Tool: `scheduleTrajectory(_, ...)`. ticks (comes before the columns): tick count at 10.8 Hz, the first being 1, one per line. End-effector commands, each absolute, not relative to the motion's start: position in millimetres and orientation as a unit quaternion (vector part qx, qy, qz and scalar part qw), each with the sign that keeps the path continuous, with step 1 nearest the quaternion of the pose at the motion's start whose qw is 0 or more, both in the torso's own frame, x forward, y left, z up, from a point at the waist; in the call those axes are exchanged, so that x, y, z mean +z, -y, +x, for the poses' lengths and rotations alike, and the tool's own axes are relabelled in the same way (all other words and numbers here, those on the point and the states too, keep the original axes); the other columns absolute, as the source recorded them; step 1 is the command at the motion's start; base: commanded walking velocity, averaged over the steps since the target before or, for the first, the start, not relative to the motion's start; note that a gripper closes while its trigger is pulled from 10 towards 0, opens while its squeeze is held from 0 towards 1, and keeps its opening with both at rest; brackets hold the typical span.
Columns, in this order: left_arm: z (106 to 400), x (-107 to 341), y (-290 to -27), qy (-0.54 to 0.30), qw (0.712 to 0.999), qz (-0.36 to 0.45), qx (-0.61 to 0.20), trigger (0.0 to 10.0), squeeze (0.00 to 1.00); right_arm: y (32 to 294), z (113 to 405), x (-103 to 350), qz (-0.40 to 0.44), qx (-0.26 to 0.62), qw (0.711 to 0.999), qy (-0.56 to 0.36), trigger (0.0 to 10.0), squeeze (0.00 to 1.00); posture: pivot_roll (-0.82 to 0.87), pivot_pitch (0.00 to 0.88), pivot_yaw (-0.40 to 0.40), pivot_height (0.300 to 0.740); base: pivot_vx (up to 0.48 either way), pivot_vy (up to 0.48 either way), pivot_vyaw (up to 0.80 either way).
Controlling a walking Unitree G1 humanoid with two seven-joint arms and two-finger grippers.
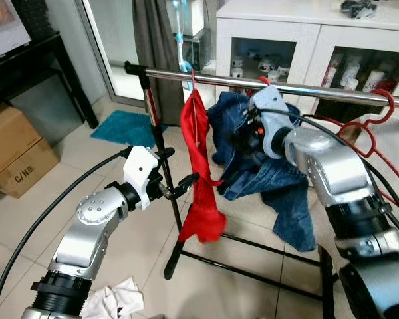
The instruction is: Hang hanger
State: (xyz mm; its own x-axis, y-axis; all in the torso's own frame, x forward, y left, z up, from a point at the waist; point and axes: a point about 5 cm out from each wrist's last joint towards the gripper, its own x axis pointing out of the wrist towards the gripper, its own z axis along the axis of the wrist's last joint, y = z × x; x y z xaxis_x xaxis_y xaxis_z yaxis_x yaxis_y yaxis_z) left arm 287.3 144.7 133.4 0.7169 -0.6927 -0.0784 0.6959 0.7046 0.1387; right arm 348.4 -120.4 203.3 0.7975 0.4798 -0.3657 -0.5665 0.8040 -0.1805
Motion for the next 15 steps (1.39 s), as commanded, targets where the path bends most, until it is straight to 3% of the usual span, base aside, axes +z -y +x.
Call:
scheduleTrajectory(1, 286, 136, -144, -0.006, 0.921, 0.086, -0.381, 10.0, 0.00, 127, 346, 209, -0.150, 0.271, 0.939, -0.152, 10.0, 0.00, -0.08, 0.000, 0.077, 0.740, 0.000, 0.000, 0.00)
scheduleTrajectory(3, 285, 138, -141, 0.001, 0.915, 0.082, -0.396, 10.0, 0.00, 139, 353, 210, -0.147, 0.226, 0.951, -0.153, 10.0, 0.00, -0.08, 0.000, 0.084, 0.740, 0.000, 0.000, 0.00)
scheduleTrajectory(6, 284, 144, -133, 0.017, 0.904, 0.068, -0.421, 10.0, 0.00, 137, 372, 205, -0.120, 0.193, 0.961, -0.154, 10.0, 0.00, -0.08, 0.000, 0.098, 0.740, 0.000, 0.000, 0.00)
scheduleTrajectory(7, 285, 145, -133, 0.017, 0.904, 0.069, -0.422, 10.0, 0.00, 135, 379, 202, -0.109, 0.188, 0.964, -0.155, 7.9, 0.00, -0.08, 0.000, 0.106, 0.740, 0.000, 0.000, 0.00)
scheduleTrajectory(8, 286, 146, -133, 0.017, 0.903, 0.069, -0.424, 10.0, 0.00, 133, 385, 201, -0.102, 0.186, 0.965, -0.154, 4.3, 0.00, -0.08, 0.000, 0.109, 0.740, 0.000, 0.000, 0.00)
scheduleTrajectory(10, 284, 145, -133, 0.015, 0.903, 0.067, -0.423, 10.0, 0.00, 133, 393, 199, -0.104, 0.184, 0.965, -0.157, 2.5, 0.00, -0.08, 0.000, 0.105, 0.740, 0.000, 0.000, 0.00)
scheduleTrajectory(12, 281, 142, -133, 0.012, 0.903, 0.064, -0.425, 10.0, 0.00, 133, 397, 193, -0.100, 0.185, 0.964, -0.163, 0.0, 0.00, -0.08, 0.000, 0.101, 0.740, 0.000, 0.000, 0.00)
scheduleTrajectory(15, 280, 142, -133, 0.010, 0.904, 0.064, -0.423, 10.0, 0.00, 131, 402, 194, -0.081, 0.194, 0.964, -0.162, 0.0, 0.00, -0.07, 0.000, 0.095, 0.740, 0.000, 0.000, 0.00)
